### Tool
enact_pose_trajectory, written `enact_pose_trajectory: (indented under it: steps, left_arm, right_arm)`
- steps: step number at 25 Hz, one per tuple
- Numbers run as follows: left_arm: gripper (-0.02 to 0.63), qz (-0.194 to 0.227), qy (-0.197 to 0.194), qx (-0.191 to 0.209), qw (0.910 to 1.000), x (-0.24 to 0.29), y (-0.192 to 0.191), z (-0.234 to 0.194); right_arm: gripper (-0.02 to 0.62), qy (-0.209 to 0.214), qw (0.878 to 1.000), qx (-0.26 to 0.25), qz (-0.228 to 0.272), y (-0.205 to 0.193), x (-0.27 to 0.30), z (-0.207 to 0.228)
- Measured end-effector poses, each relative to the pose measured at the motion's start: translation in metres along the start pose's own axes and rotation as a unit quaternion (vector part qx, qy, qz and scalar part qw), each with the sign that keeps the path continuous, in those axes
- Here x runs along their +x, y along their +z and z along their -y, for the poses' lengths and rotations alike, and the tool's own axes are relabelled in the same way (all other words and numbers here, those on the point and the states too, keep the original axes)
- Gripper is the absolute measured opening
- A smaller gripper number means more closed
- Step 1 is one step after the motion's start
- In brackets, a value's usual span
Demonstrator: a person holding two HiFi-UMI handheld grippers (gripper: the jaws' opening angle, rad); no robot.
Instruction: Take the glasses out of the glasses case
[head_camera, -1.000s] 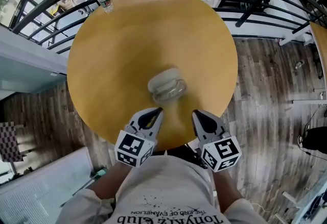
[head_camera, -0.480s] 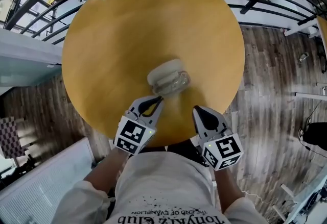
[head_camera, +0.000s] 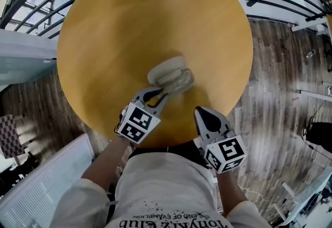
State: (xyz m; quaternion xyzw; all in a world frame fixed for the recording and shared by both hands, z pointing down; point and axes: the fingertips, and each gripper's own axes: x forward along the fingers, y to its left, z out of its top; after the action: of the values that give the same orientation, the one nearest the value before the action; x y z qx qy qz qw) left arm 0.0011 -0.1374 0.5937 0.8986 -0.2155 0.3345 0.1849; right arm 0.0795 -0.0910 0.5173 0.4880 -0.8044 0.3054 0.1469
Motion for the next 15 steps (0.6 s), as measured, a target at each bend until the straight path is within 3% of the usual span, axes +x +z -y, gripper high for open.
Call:
enact_pose_trajectory:
  steps: [15]
  left_arm:
    - [0.072, -0.097, -0.041, 0.047, 0.9933, 0.049, -0.033, -0.012]
  right_arm:
    - [0.026, 0.002, 1.000, 0.019, -0.013, -0.009, 0.012, 0.017]
